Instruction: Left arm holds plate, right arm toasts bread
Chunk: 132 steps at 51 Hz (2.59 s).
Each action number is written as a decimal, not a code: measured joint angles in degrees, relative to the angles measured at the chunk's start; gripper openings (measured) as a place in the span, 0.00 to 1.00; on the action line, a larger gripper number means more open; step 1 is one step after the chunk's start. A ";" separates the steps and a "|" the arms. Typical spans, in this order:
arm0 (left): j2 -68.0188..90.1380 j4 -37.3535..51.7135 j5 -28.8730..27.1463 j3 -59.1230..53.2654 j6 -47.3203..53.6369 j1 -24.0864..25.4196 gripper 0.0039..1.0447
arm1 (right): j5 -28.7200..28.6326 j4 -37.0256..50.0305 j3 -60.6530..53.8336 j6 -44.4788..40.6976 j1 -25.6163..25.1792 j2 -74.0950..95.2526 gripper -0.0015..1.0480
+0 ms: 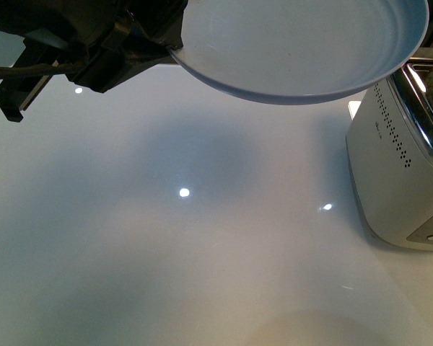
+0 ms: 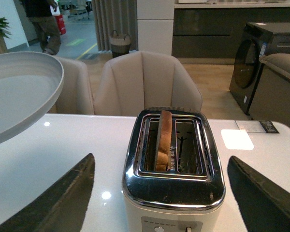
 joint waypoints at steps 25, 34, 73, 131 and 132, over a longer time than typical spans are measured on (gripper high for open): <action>0.02 -5.01 -12.57 1.97 -1.97 -1.05 0.03 | 0.02 0.00 0.00 0.11 0.00 -0.02 0.91; -0.48 -3.89 -8.96 1.99 -3.72 1.22 0.03 | 0.02 0.00 0.00 0.13 0.00 -0.02 0.91; 21.20 21.11 18.32 -11.43 22.75 41.31 0.03 | 0.00 0.00 0.00 0.15 0.00 -0.02 0.91; 46.73 35.34 16.20 -7.63 24.35 42.71 0.31 | 0.00 0.00 0.00 0.17 0.00 -0.02 0.91; 46.71 35.34 16.20 -7.69 24.24 42.71 0.34 | 0.02 0.00 0.00 0.17 0.00 -0.02 0.91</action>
